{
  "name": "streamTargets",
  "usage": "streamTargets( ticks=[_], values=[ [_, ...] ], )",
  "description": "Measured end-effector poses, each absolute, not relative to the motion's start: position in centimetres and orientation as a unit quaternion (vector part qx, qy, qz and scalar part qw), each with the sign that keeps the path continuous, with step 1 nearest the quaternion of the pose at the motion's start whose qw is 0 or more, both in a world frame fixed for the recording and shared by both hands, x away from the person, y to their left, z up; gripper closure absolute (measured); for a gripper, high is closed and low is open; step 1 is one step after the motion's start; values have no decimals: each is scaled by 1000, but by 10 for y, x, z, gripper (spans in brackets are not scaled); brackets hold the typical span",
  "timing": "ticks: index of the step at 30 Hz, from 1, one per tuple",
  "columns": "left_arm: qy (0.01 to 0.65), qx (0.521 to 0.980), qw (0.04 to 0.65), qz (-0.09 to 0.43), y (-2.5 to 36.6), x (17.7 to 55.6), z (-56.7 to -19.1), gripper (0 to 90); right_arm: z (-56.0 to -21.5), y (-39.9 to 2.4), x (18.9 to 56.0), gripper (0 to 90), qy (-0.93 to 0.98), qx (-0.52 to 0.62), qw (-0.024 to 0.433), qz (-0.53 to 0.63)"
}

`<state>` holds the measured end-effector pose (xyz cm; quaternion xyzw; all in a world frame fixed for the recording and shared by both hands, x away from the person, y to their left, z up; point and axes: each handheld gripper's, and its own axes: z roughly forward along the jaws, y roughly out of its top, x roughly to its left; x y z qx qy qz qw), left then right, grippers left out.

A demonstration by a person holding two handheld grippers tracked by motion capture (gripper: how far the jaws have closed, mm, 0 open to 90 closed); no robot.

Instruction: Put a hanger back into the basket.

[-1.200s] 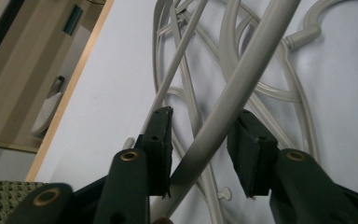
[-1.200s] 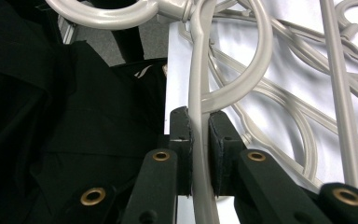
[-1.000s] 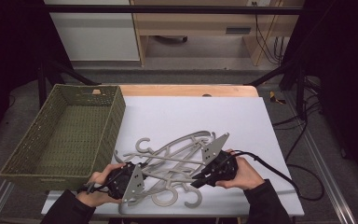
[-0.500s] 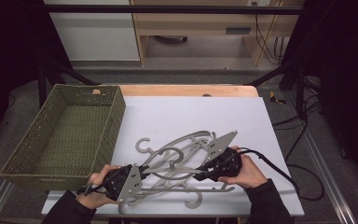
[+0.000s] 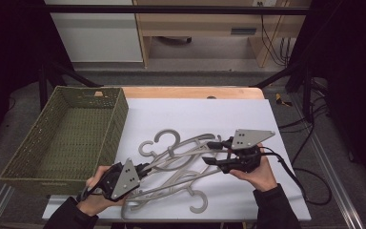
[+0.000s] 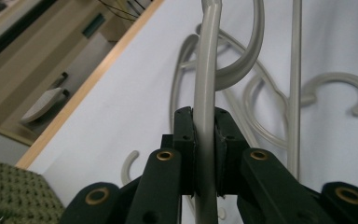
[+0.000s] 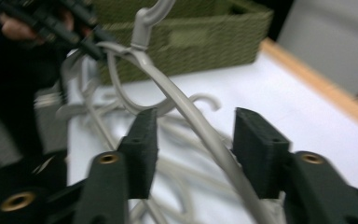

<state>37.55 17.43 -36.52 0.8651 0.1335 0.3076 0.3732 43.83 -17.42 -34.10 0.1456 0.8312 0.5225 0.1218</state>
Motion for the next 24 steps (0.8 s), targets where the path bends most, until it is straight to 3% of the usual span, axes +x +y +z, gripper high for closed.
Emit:
streamTargets(
  ticks=[4,12,13,24],
  values=[
    [180,848,383,320,184,380,-359,814,-337,-188,436,368,800,178,169,547],
    [239,818,403,334,199,386,-350,814,-338,-207,433,156,756,246,204,572],
    [248,811,408,338,203,386,-347,814,-340,-211,431,81,746,271,214,569],
    [315,751,440,379,242,389,-321,814,-360,-228,422,34,701,339,252,575]
  ],
)
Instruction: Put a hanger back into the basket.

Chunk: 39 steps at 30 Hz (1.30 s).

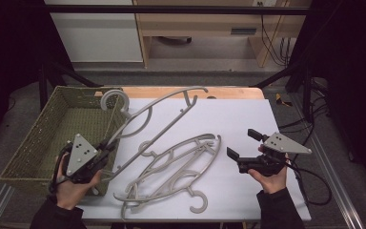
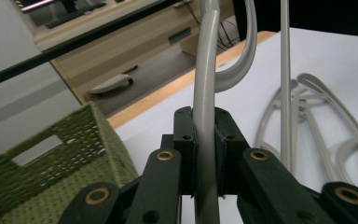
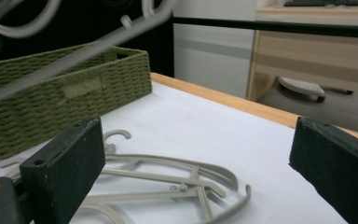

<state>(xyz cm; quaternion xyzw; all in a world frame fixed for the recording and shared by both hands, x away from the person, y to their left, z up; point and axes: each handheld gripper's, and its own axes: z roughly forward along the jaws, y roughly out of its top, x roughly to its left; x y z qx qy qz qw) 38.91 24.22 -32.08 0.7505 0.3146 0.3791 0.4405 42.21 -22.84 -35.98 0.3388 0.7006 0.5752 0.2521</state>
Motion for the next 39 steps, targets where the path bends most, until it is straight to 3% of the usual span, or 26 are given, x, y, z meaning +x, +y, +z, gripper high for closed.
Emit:
streamTargets(
  ticks=[19,39],
  values=[
    [395,693,429,423,313,432,-295,814,-380,-236,425,28,704,370,246,554],
    [438,710,364,415,375,477,-318,813,-381,-237,427,23,707,374,245,548]
  ],
)
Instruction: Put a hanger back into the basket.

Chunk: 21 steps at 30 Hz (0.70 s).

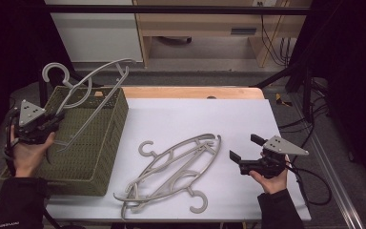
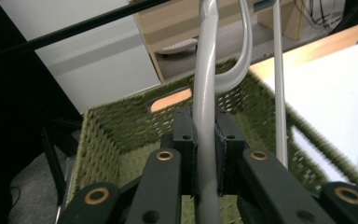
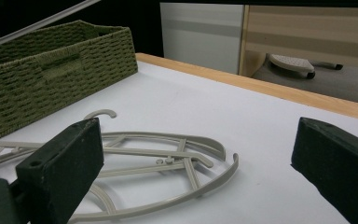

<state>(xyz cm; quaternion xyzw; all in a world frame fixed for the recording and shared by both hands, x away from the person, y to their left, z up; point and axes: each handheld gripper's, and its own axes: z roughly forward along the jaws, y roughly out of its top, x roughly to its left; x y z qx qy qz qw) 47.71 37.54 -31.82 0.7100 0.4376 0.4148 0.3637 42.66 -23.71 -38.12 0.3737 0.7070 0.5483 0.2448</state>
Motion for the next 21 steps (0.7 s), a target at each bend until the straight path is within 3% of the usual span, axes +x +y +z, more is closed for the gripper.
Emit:
streamTargets(
  ticks=[21],
  values=[
    [459,741,287,398,433,470,-350,812,-383,-236,428,23,713,374,242,542]
  ],
)
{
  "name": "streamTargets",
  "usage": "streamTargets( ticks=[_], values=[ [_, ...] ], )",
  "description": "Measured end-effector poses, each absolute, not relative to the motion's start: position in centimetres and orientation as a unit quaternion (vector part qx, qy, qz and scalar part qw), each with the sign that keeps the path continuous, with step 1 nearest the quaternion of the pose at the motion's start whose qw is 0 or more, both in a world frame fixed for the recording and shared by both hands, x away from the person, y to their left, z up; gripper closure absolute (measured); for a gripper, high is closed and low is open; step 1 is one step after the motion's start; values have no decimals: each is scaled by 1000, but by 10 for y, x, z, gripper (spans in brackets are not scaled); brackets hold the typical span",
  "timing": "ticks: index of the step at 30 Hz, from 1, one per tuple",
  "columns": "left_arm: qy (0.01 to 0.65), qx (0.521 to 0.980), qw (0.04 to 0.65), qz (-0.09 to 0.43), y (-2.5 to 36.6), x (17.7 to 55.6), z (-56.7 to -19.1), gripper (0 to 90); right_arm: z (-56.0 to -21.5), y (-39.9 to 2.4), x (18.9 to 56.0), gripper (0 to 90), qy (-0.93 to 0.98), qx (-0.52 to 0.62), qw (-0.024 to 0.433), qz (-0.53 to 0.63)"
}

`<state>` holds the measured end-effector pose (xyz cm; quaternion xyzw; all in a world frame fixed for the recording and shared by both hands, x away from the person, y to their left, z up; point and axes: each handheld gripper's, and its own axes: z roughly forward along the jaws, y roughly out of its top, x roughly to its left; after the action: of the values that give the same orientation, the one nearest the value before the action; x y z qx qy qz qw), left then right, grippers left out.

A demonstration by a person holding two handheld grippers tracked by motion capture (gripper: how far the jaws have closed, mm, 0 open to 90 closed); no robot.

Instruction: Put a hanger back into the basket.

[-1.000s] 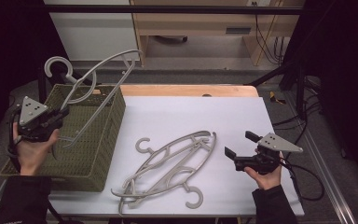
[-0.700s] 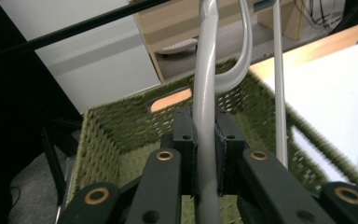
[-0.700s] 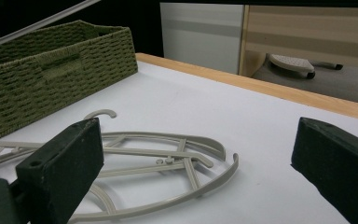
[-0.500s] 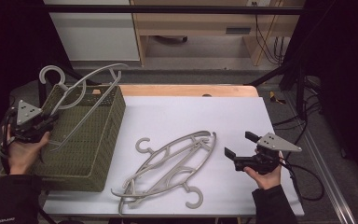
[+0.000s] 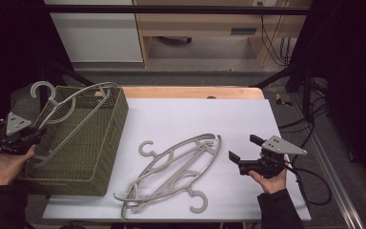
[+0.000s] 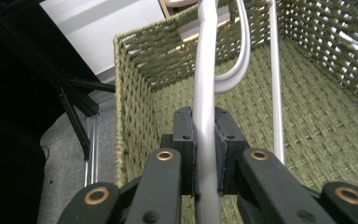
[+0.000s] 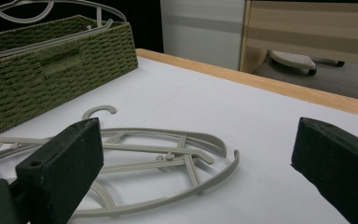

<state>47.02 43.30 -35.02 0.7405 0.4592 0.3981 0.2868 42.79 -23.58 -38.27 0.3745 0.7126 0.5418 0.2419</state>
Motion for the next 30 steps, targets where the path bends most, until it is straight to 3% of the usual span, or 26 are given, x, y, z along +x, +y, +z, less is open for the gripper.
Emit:
streamTargets(
  ticks=[13,22,30],
  values=[
    [446,717,344,410,429,463,-340,812,-383,-236,428,23,712,374,241,543],
    [430,739,319,409,429,458,-338,812,-382,-237,428,22,714,373,239,542],
    [429,723,357,407,435,451,-336,812,-383,-236,428,22,715,373,240,540]
  ],
)
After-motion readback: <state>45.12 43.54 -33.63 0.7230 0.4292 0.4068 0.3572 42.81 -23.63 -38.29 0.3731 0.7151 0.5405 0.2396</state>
